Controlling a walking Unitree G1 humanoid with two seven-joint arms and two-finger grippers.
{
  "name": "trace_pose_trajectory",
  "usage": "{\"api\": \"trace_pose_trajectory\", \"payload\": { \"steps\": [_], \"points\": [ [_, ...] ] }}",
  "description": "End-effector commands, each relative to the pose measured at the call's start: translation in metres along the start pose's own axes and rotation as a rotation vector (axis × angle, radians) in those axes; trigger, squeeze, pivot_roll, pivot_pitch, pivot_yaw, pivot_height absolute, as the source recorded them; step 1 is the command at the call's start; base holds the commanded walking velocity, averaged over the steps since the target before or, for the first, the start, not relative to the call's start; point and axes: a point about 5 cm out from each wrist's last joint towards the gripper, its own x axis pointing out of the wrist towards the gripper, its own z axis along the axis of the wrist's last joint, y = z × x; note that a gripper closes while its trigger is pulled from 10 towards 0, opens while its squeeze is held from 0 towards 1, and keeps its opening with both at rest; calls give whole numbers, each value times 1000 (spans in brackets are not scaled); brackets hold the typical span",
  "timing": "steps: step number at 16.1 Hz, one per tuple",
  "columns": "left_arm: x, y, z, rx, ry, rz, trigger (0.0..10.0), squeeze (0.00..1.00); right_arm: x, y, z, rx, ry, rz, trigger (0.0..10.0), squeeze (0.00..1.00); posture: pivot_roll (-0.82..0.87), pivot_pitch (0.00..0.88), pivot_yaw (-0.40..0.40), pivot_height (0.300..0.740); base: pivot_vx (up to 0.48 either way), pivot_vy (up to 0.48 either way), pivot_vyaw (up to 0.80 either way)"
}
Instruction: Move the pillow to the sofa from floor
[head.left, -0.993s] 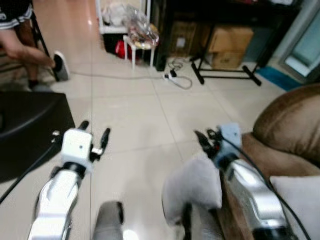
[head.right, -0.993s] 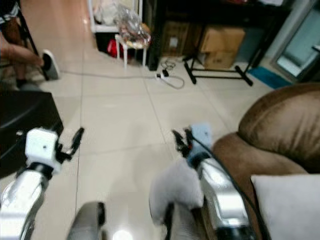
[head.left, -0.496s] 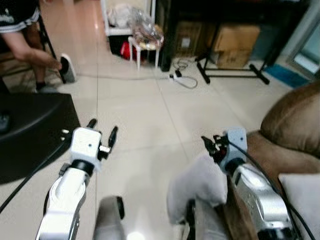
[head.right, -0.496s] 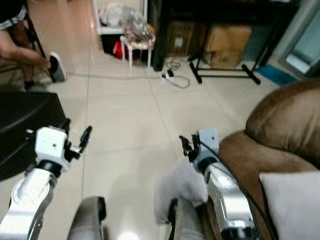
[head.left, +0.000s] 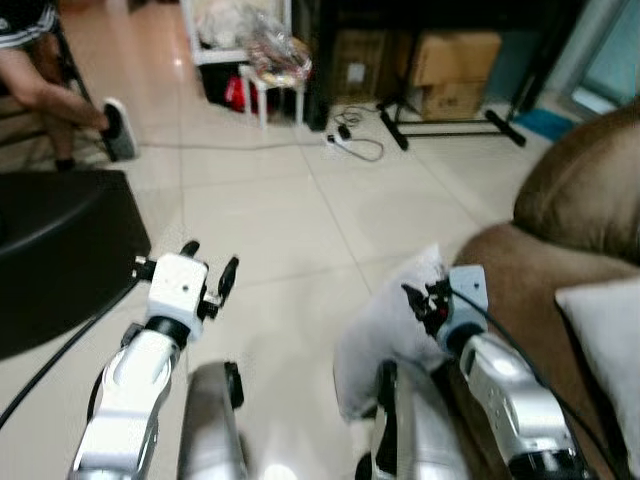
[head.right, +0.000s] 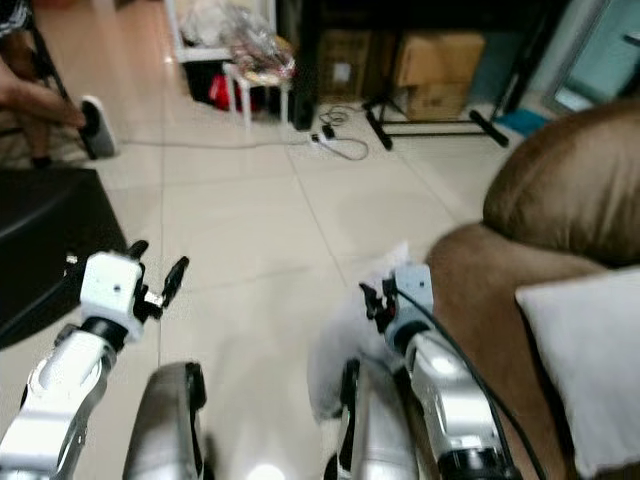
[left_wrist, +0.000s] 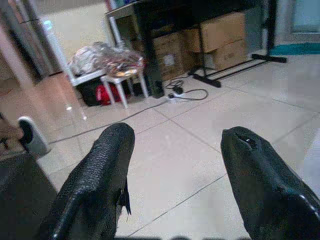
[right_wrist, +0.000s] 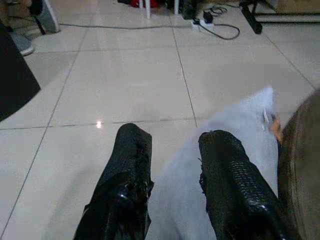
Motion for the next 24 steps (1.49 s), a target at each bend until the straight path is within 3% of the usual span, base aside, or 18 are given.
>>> {"api": "trace_pose_trajectory", "payload": {
  "steps": [1, 4, 5, 8, 12, 16, 17, 19, 22, 24],
  "points": [
    [4, -4, 2, 8, -12, -34, 10000, 0, 4, -1, 5, -17, -15, -9, 10000, 0, 10, 0, -29, 436, 0, 0, 0],
    [6, -5, 3, 11, -16, -60, 10000, 0, 8, 2, 1, -4, 0, -16, 10000, 0, 12, 0, -21, 406, 0, 0, 0],
    [4, -7, 3, 7, -15, -88, 10000, 0, 11, 7, 3, 28, -25, -2, 10000, 1000, 14, 0, -11, 401, 0, 0, 0],
    [-3, -11, 3, 9, -9, -137, 10000, 0, 16, 13, 9, 80, -97, 7, 10000, 1000, 31, 0, -9, 401, 0, 0, 0],
    [-10, -14, 9, 6, -18, -241, 10000, 0, 27, 10, 25, 92, -166, -71, 10000, 1000, 59, 0, -8, 401, 0, 0, 0],
    [-14, -17, 10, 13, -3, -295, 10000, 0, 46, 7, 25, 55, -79, -172, 10000, 1000, 64, 0, -9, 401, 0, 0, 0],
    [-14, -17, 10, 11, 2, -303, 10000, 0, 51, 7, 22, 23, -42, -201, 10000, 0, 66, 0, -12, 401, 0, 0, 0],
    [-15, -19, 9, 5, 17, -342, 10000, 0, 54, -2, 14, -46, 17, -315, 10000, 0, 71, 0, -19, 401, 0, 0, 0],
    [-18, -20, 8, -11, 38, -448, 10000, 0, 55, -16, 13, -7, 7, -436, 10000, 0, 75, 0, -25, 401, 0, 0, 0],
    [-20, -21, 8, -16, 52, -494, 10000, 0, 52, -25, 9, -68, 31, -516, 10000, 0, 76, 0, -26, 401, 0, 0, 0]
  ]
}}
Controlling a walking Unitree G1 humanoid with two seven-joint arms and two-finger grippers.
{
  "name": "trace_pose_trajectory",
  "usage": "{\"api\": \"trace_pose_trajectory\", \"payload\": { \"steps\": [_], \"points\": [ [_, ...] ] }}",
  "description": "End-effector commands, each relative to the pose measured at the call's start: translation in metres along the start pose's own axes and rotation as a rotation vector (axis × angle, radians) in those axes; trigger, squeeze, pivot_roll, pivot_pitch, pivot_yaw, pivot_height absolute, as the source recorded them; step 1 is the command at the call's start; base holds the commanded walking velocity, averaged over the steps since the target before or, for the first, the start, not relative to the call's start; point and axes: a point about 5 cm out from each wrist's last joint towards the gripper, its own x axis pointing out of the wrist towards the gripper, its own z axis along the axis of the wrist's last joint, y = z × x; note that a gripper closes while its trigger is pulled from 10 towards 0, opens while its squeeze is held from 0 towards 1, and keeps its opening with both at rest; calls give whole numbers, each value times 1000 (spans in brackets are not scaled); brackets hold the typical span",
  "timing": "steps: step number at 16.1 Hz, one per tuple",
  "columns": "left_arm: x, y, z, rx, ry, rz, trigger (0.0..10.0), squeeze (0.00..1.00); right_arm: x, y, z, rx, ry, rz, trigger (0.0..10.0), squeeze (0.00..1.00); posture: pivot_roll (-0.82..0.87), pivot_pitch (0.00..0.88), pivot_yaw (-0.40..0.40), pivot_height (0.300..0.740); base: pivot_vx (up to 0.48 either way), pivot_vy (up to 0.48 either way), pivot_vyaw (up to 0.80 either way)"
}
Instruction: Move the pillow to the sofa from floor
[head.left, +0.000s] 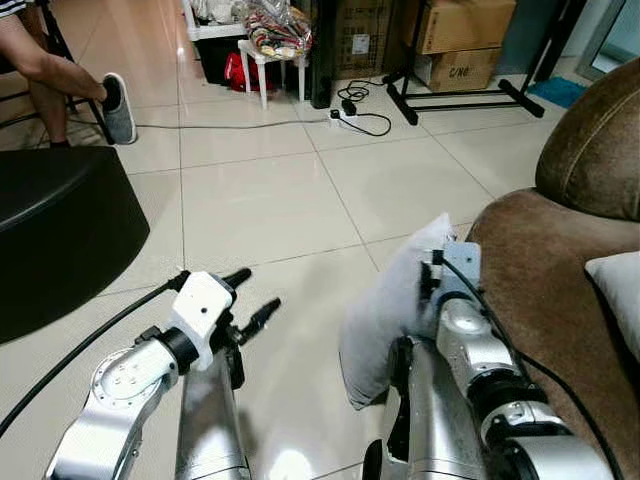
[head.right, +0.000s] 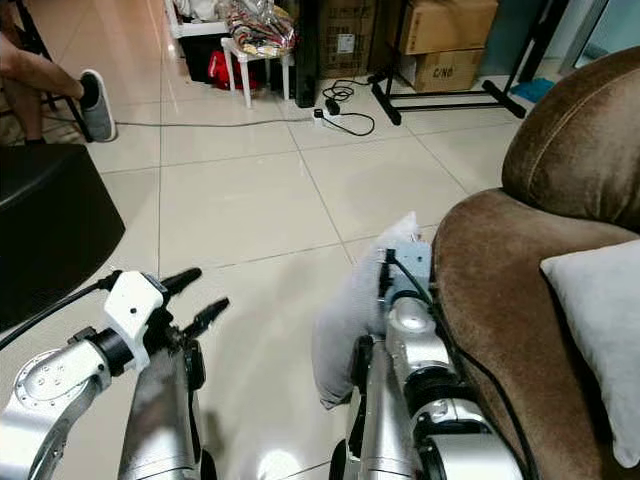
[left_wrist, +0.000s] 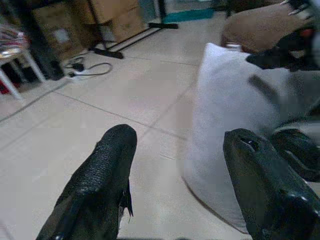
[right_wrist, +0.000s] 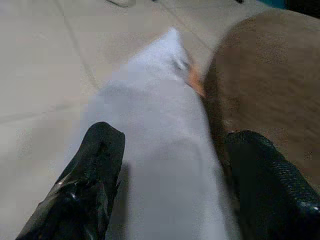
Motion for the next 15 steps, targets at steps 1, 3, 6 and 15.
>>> {"api": "trace_pose_trajectory", "payload": {
  "steps": [1, 3, 6, 15],
  "points": [
    [-1, -2, 1, -7, 6, -36, 10000, 0, 2, -5, -6, -45, 37, -44, 10000, 0, 75, 0, -25, 401, 0, 0, 0],
    [-2, -3, -1, -27, 27, -80, 10000, 0, 1, -7, -24, -30, 147, -44, 10000, 0, 73, 0, -21, 401, 0, 0, 0],
    [-3, -1, -1, -31, 46, -134, 10000, 0, -2, -3, -37, 100, 220, 10, 8706, 0, 73, 0, -16, 401, 0, 0, 0],
    [-2, 1, 0, -42, 62, -173, 10000, 0, -2, 11, -31, 158, 186, 146, 0, 0, 70, 0, -12, 401, 0, 0, 0]
  ]
}}
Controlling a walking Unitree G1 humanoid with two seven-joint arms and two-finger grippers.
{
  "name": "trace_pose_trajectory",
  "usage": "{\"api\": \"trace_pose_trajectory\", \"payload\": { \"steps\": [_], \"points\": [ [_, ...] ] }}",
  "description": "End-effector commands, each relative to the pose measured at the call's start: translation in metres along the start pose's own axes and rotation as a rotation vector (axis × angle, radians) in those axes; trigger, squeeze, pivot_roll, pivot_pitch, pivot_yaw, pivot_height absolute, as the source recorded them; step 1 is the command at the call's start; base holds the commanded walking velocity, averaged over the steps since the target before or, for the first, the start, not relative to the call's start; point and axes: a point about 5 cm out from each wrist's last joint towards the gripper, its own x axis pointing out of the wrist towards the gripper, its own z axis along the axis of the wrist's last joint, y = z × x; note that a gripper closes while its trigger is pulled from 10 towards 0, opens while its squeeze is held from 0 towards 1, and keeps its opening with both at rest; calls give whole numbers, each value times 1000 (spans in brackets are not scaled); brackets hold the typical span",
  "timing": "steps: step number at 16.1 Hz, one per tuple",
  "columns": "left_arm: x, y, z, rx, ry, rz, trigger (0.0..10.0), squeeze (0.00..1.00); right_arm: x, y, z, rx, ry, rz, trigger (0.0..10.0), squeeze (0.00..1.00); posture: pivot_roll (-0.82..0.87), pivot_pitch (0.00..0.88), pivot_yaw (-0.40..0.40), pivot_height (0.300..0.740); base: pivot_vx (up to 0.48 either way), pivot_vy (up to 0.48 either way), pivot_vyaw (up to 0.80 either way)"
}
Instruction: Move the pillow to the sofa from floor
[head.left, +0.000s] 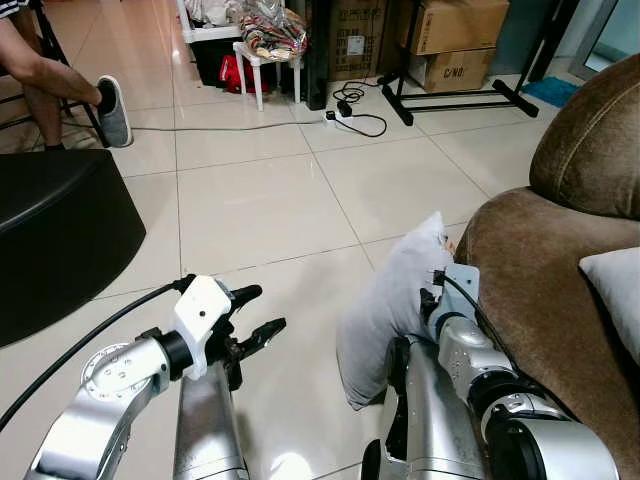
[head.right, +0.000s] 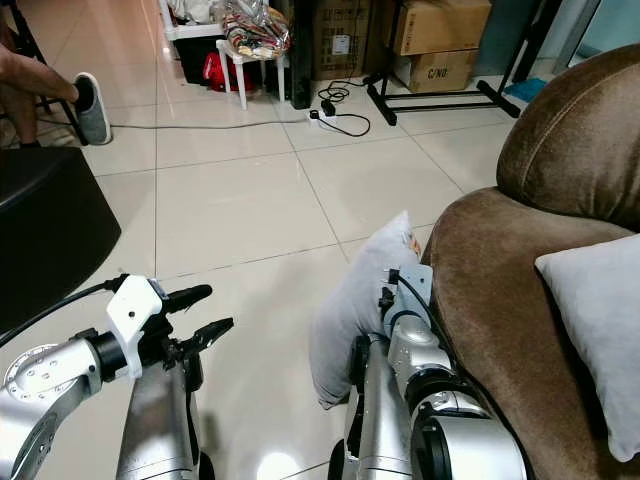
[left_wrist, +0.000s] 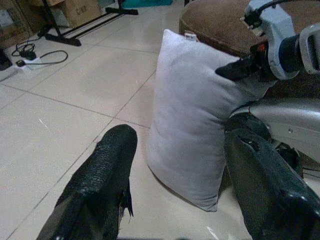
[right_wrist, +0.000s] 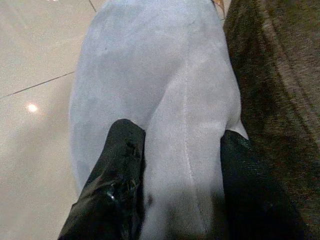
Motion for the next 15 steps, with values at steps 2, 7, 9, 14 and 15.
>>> {"api": "trace_pose_trajectory", "payload": {
  "steps": [2, 7, 9, 14, 15],
  "points": [
    [1, 1, 0, 1, 10, -14, 10000, 0, 0, 6, 0, 18, 6, 30, 0, 0, 69, 0, -10, 401, 0, 0, 0],
    [2, 2, 1, 7, 12, -14, 10000, 0, 0, 6, -1, 18, 3, 38, 0, 0, 66, 0, -9, 401, 0, 0, 0],
    [3, 2, 1, 8, 11, -14, 10000, 0, 0, 6, -1, 16, 2, 40, 0, 0, 67, 0, -9, 401, 0, 0, 0],
    [-1, 5, 3, 39, -11, 81, 10000, 0, -7, 40, 12, 45, -106, 325, 0, 0, 73, 0, -17, 401, 0, 0, 0],
    [-2, 7, 3, 46, -17, 113, 10000, 0, -9, 46, 15, 56, -130, 384, 0, 0, 73, 0, -18, 401, 0, 0, 0]
  ]
}}
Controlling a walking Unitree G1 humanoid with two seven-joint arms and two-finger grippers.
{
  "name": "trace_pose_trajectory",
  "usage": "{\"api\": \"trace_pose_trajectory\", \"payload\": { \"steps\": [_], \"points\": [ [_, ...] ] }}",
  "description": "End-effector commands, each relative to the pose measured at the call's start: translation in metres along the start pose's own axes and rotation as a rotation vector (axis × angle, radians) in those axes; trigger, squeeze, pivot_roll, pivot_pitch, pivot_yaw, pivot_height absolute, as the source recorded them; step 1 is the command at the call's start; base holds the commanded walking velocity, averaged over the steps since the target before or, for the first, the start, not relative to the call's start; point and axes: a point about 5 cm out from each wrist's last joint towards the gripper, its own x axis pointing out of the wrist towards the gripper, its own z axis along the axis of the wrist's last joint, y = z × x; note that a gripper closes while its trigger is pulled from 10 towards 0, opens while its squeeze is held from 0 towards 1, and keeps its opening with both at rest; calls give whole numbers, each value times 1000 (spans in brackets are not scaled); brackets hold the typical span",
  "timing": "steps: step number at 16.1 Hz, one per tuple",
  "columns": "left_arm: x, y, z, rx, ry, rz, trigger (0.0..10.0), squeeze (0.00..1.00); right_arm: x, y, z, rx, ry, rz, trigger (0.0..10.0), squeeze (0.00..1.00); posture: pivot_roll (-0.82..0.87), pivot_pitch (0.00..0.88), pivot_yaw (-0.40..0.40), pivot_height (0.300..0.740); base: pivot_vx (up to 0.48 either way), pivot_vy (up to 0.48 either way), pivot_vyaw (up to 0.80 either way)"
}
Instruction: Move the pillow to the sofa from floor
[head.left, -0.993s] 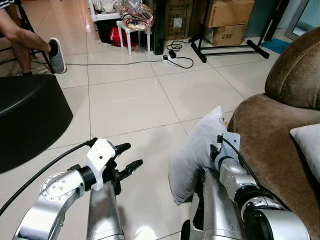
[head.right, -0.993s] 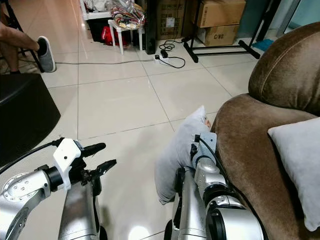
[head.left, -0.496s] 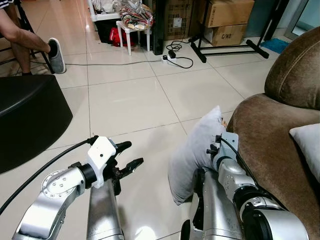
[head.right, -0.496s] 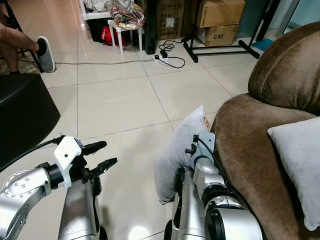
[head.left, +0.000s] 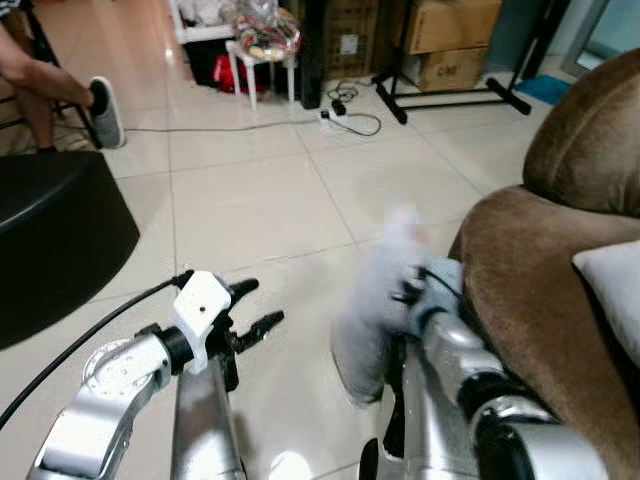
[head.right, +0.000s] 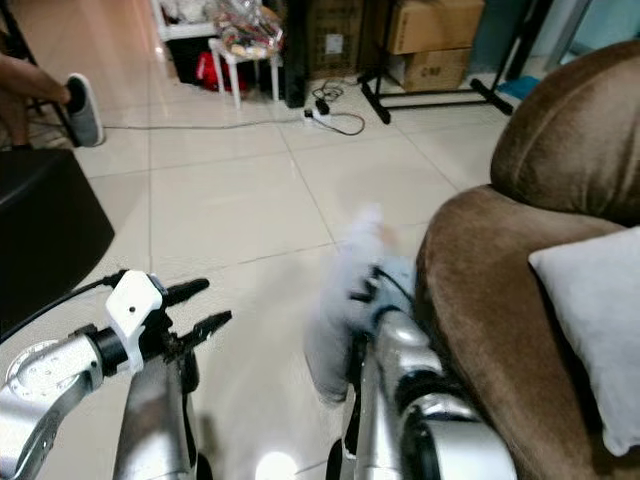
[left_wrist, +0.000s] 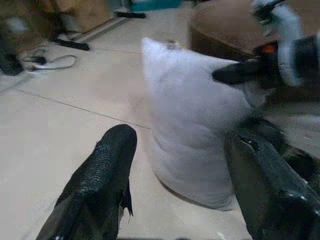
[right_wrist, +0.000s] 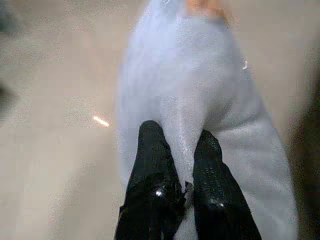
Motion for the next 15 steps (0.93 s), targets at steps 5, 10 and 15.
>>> {"api": "trace_pose_trajectory", "payload": {
  "steps": [5, 10, 15],
  "points": [
    [-8, 7, 14, 22, -75, 214, 10000, 0, -36, 12, 41, 75, -258, 203, 0, 0, 66, 0, -27, 401, 0, 0, 0],
    [-3, 8, 27, 19, -155, 358, 10000, 0, -90, 18, 62, 18, -376, 158, 10000, 0, 36, 0, -22, 421, 0, 0, 0],
    [-2, 9, 27, 17, -159, 369, 10000, 0, -91, 18, 62, 35, -373, 150, 10000, 0, 36, 0, -20, 431, 0, 0, 0]
  ]
}}
